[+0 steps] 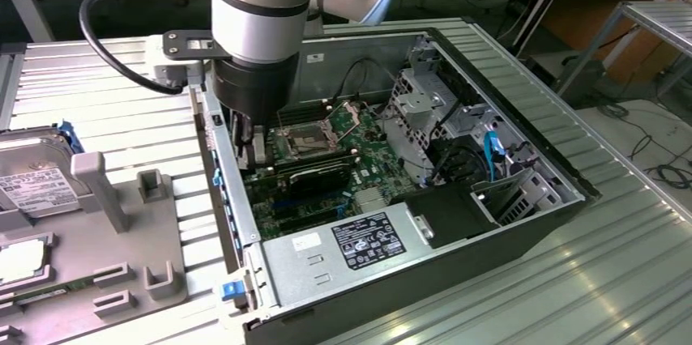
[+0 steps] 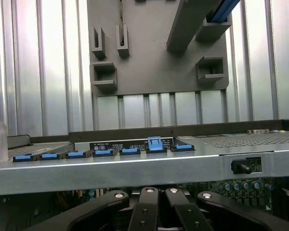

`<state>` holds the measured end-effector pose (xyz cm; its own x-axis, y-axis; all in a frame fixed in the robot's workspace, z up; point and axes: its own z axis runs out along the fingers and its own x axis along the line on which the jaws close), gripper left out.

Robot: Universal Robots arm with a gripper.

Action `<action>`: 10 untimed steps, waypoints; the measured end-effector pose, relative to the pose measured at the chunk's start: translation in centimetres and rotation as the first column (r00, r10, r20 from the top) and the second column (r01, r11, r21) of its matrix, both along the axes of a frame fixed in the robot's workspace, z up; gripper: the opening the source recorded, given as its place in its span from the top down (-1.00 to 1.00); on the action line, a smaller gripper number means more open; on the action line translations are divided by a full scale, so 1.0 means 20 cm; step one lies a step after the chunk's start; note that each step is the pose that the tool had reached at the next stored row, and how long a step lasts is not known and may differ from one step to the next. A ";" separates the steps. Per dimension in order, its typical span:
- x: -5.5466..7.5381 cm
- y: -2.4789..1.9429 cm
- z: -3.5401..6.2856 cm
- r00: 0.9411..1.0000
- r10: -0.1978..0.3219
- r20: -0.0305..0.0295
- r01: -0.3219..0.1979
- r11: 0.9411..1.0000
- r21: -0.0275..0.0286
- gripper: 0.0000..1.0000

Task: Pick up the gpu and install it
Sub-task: 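Press down on the gpu until it lock into place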

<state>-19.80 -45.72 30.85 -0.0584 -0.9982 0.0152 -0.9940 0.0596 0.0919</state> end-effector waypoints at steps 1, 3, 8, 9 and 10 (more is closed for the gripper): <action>0.00 0.000 -0.001 1.000 0.000 0.000 0.000 1.000 0.000 0.79; 0.00 0.000 -0.005 1.000 0.000 0.000 0.000 1.000 0.000 0.79; 0.01 0.000 -0.019 1.000 0.000 0.000 0.000 1.000 0.001 0.79; 0.01 0.000 -0.021 1.000 0.000 0.000 0.000 1.000 0.001 0.79; 0.01 0.000 -0.022 1.000 0.000 0.000 0.000 1.000 0.002 0.79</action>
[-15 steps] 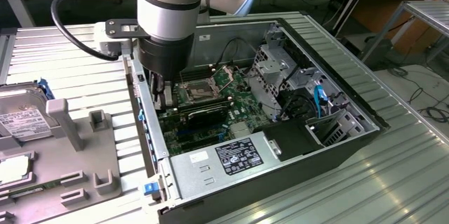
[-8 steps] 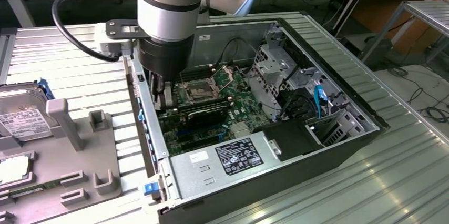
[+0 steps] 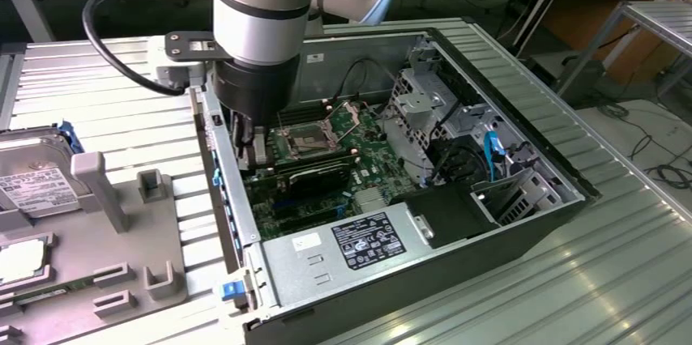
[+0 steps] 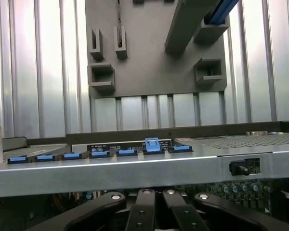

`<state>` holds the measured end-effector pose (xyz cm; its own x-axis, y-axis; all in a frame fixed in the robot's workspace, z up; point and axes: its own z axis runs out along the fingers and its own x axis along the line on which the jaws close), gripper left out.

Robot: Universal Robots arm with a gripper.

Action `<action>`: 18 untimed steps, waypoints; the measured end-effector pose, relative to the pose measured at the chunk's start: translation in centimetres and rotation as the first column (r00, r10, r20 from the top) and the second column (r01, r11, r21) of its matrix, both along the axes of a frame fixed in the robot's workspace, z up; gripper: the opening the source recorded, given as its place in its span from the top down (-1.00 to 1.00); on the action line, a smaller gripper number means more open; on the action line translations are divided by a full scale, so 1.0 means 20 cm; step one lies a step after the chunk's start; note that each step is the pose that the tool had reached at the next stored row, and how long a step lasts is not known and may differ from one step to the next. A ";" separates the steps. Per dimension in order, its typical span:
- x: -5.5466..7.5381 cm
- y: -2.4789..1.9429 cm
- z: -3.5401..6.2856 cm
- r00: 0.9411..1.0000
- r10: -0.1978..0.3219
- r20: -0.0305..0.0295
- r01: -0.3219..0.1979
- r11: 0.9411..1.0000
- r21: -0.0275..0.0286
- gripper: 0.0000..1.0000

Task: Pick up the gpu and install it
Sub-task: 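Press down on the gpu until it lock into place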

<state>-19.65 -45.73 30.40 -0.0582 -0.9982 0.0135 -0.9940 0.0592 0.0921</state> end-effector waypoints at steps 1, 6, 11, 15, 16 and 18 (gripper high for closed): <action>0.00 0.000 -0.001 1.000 0.000 0.000 0.000 1.000 0.000 0.79; 0.01 0.002 0.003 1.000 0.000 -0.003 0.000 1.000 0.002 0.79; 0.01 0.002 0.043 1.000 -0.002 -0.022 0.002 1.000 0.002 0.79; 0.01 0.002 0.044 1.000 -0.002 -0.023 0.002 1.000 0.013 0.79; 0.01 0.003 0.044 1.000 -0.002 -0.023 0.002 1.000 0.019 0.79; 0.01 0.004 0.045 1.000 -0.002 -0.023 0.002 1.000 0.027 0.79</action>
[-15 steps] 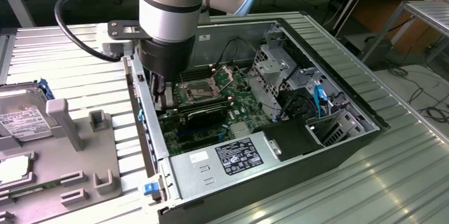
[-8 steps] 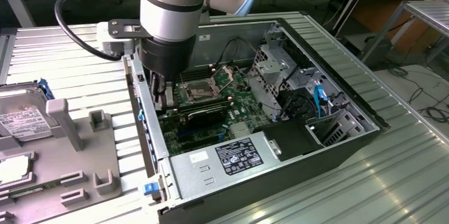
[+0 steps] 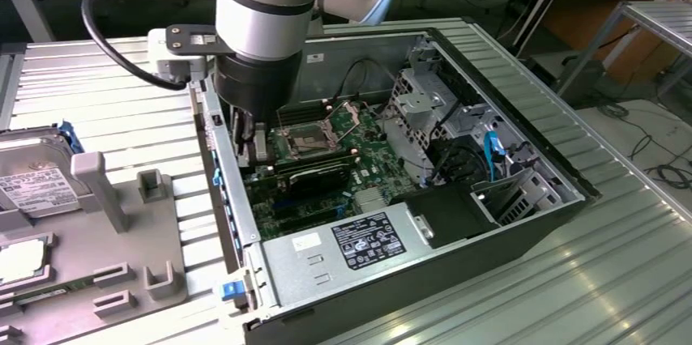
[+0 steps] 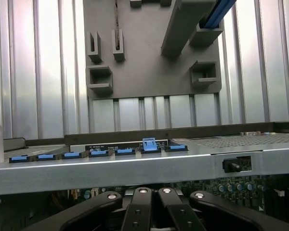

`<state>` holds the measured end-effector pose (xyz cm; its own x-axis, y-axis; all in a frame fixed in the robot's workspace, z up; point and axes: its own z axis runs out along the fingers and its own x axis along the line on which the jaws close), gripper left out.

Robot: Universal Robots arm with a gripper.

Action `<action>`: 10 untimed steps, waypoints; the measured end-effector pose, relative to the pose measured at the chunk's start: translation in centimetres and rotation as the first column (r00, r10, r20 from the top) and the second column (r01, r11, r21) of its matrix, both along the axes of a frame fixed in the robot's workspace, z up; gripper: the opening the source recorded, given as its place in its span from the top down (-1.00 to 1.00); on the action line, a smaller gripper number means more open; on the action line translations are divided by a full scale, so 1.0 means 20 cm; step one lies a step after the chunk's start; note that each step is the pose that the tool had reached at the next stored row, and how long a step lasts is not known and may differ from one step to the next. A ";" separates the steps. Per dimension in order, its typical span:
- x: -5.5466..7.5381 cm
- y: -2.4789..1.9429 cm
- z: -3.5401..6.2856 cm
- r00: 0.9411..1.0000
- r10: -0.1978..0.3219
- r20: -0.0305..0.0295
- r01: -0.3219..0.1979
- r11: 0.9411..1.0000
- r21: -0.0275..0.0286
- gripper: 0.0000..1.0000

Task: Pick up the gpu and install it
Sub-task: 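Press down on the gpu until it lock into place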

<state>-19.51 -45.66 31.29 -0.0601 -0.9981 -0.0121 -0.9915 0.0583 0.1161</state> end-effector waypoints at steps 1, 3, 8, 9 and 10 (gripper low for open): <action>0.00 0.000 0.000 1.000 0.000 0.000 0.000 1.000 0.002 0.79; 0.00 0.000 -0.001 1.000 0.000 0.000 0.000 1.000 0.002 0.79; 0.00 -0.002 -0.001 1.000 0.000 0.000 0.000 1.000 0.002 0.79; -0.01 -0.002 -0.001 1.000 0.000 0.000 0.000 1.000 0.004 0.79; -0.01 -0.002 -0.003 1.000 0.000 0.001 0.000 1.000 0.005 0.79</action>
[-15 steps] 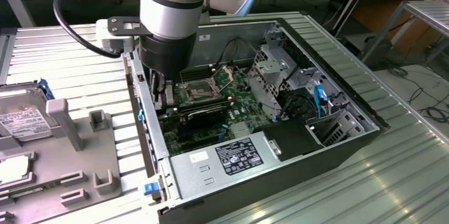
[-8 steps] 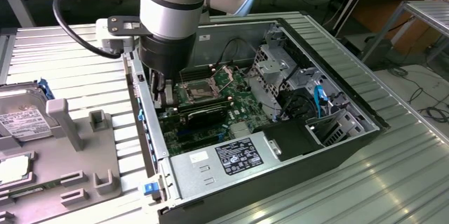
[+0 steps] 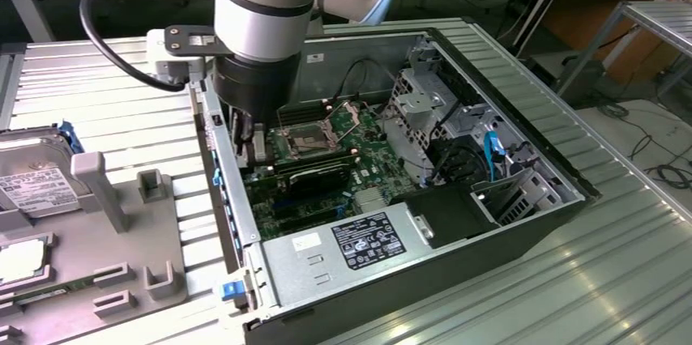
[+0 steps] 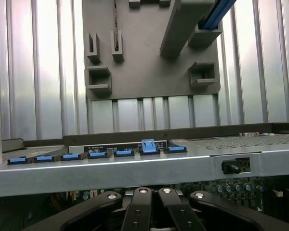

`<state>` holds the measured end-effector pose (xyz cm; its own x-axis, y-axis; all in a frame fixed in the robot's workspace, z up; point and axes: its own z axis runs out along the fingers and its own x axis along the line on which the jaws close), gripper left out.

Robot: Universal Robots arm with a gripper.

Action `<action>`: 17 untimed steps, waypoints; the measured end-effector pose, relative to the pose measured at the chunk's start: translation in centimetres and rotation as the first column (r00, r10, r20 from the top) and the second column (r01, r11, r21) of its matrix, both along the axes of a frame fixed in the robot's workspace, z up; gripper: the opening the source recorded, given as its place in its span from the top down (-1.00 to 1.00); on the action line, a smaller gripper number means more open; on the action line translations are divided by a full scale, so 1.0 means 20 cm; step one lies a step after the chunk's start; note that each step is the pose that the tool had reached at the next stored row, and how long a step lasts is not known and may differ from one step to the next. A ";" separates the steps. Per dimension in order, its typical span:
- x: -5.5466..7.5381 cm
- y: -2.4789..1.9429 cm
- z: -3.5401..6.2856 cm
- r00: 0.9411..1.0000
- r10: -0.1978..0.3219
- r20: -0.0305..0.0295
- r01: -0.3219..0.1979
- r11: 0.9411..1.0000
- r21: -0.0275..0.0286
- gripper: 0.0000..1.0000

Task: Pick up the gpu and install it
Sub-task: 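Press down on the gpu until it lock into place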

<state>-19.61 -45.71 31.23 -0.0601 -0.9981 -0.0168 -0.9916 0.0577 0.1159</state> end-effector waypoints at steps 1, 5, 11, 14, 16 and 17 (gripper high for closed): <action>0.00 0.000 -0.009 1.000 0.000 0.001 0.000 1.000 0.000 0.79; 0.00 0.000 -0.021 1.000 0.000 0.002 0.000 1.000 -0.001 0.79; 0.00 0.000 -0.025 1.000 0.000 0.002 0.000 1.000 0.000 0.79; 0.00 0.000 -0.026 1.000 0.000 0.002 0.000 1.000 0.000 0.79; 0.00 0.000 -0.035 1.000 0.000 0.002 0.000 1.000 -0.001 0.79; 0.00 0.000 -0.041 1.000 0.000 0.002 0.000 1.000 -0.001 0.79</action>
<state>-19.67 -45.71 30.41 -0.0599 -0.9981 -0.0160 -0.9918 0.0577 0.1138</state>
